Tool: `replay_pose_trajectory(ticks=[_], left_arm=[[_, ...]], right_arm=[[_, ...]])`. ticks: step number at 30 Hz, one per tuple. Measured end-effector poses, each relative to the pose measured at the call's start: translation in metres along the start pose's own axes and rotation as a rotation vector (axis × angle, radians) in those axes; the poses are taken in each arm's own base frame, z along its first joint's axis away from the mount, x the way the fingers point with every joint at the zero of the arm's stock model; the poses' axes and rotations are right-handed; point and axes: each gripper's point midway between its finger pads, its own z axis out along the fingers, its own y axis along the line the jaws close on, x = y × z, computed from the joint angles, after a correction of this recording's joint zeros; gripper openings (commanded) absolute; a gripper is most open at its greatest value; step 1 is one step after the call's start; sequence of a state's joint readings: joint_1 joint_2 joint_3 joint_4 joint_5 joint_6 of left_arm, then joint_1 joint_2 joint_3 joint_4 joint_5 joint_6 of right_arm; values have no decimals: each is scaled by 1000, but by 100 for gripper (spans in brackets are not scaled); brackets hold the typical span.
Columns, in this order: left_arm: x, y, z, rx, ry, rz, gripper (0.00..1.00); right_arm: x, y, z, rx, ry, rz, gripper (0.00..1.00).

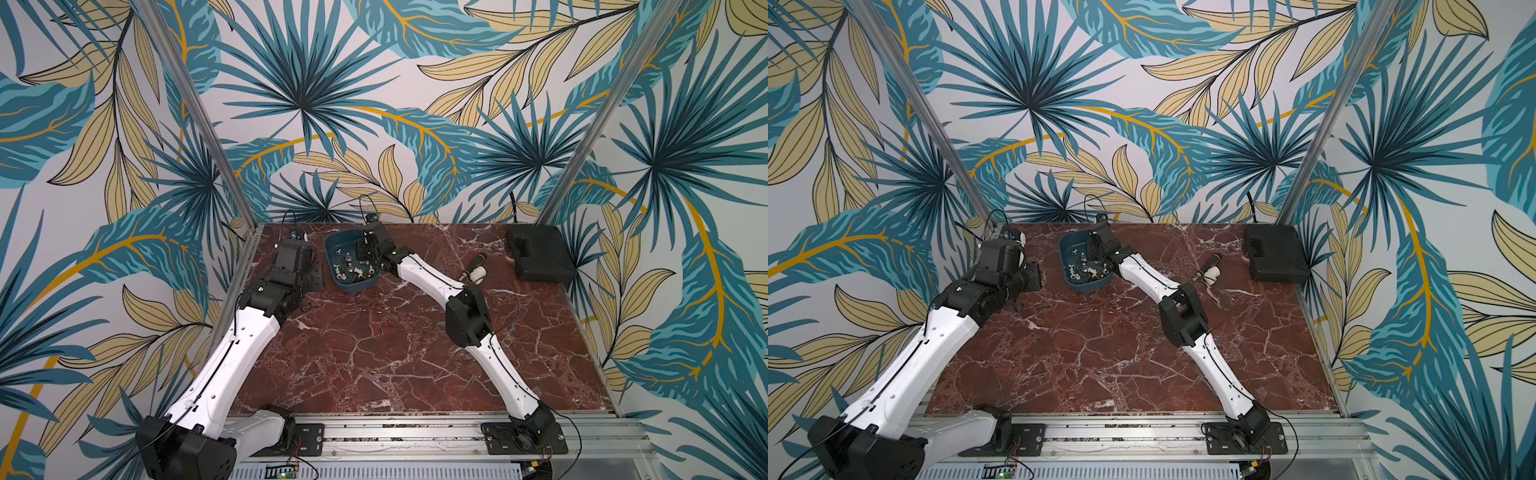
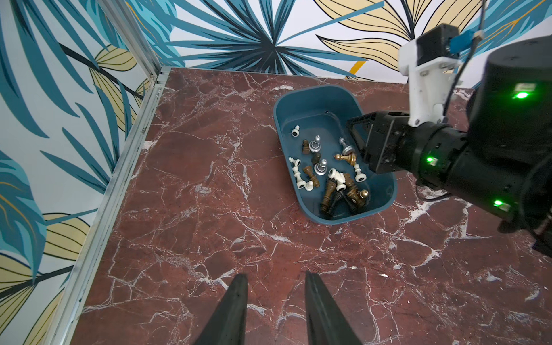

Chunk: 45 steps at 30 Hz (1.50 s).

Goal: Put the chess pieces into the storage box
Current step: Place the chess piece in the storage box, then reset both arms

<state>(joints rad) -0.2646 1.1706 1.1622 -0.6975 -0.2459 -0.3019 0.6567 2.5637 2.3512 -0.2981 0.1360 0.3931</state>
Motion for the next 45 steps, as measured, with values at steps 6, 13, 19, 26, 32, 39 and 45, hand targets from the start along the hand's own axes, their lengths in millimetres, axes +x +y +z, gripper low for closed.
replay_pose_trajectory(ticks=[6,13,19,26,32,39,45], left_arm=[[9,8,15,-45,-21,-48,37],[20,48,50,-253,-120,-107,41],[34,70,84,-410,-141,-102,42],[42,91,92,-506,-192,-72,46],[76,104,99,-530,-212,42,50],[96,104,109,-420,-259,112,53],[62,96,110,-268,-392,87,54]], right_arm=[[-21,-22,-151,55,-19,-33,41],[-60,-131,-373,372,-418,0,49],[55,-269,-384,822,-312,-27,75],[134,-338,-375,981,-228,-29,92],[122,-352,-344,936,-267,-45,94],[109,-354,-322,813,-287,-58,99],[97,-349,-294,635,-329,-58,100]])
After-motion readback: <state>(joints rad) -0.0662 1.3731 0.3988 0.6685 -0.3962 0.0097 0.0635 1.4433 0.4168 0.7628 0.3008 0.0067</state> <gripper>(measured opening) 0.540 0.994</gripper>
